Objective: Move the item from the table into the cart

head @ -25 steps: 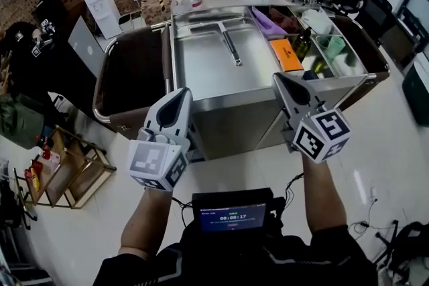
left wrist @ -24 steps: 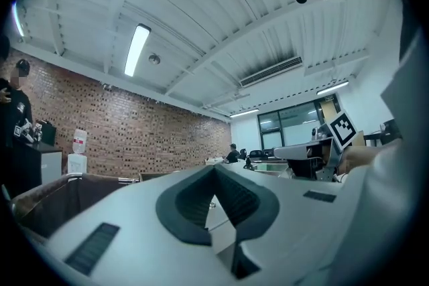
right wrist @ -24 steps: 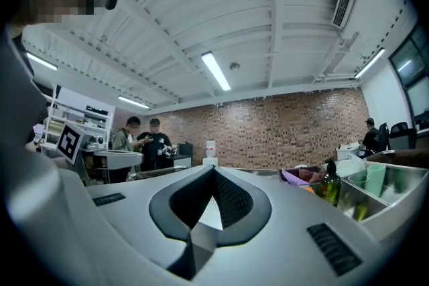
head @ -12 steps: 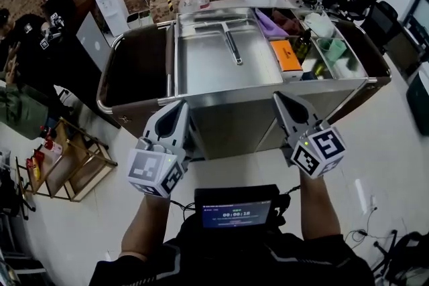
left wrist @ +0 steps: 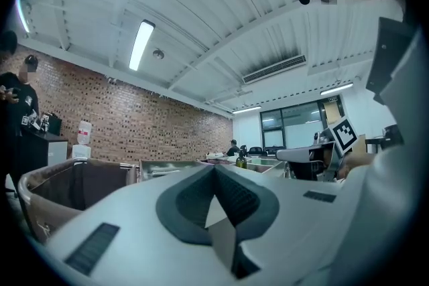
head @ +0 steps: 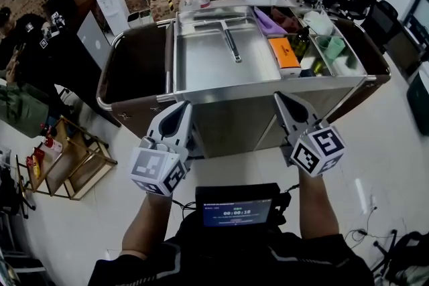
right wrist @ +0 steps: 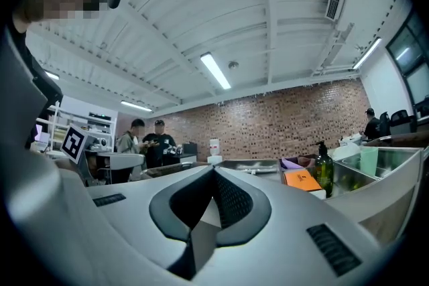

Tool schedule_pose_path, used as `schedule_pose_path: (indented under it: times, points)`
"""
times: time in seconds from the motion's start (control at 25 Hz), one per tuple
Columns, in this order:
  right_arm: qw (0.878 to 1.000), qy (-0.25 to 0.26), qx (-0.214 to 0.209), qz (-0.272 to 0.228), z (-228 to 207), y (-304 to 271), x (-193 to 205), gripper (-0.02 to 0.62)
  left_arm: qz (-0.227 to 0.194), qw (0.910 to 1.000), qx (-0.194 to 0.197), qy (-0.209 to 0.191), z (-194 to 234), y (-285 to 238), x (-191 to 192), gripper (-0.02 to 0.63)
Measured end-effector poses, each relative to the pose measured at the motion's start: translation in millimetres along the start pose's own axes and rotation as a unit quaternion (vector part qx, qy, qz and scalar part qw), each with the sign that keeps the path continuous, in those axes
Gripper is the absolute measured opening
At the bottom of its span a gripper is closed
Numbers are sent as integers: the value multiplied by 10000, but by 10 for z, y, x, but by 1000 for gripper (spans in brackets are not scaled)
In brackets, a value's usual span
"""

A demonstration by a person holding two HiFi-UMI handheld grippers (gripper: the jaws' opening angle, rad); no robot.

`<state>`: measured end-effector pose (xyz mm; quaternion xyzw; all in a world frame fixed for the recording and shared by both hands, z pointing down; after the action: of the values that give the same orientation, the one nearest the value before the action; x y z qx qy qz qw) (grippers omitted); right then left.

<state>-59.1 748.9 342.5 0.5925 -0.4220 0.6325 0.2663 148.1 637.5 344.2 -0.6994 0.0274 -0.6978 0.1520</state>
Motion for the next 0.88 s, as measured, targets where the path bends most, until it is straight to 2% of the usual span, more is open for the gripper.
schedule_pose_path:
  times: [0.88]
  points:
    - [9998,55,-76,164,183,-103,40,5,-37,9990,384,-233,15,78,79,2]
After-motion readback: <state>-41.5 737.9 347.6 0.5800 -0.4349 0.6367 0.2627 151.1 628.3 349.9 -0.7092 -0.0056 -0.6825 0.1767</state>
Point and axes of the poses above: the fingertips, and each gripper's own axes: y backward along the fingers, z to its left, x out of its underside, the point moved 4 cm from there along y, backward along the fingers, and after that the axes turned 15 degrees about z, right-handed, at the moved point
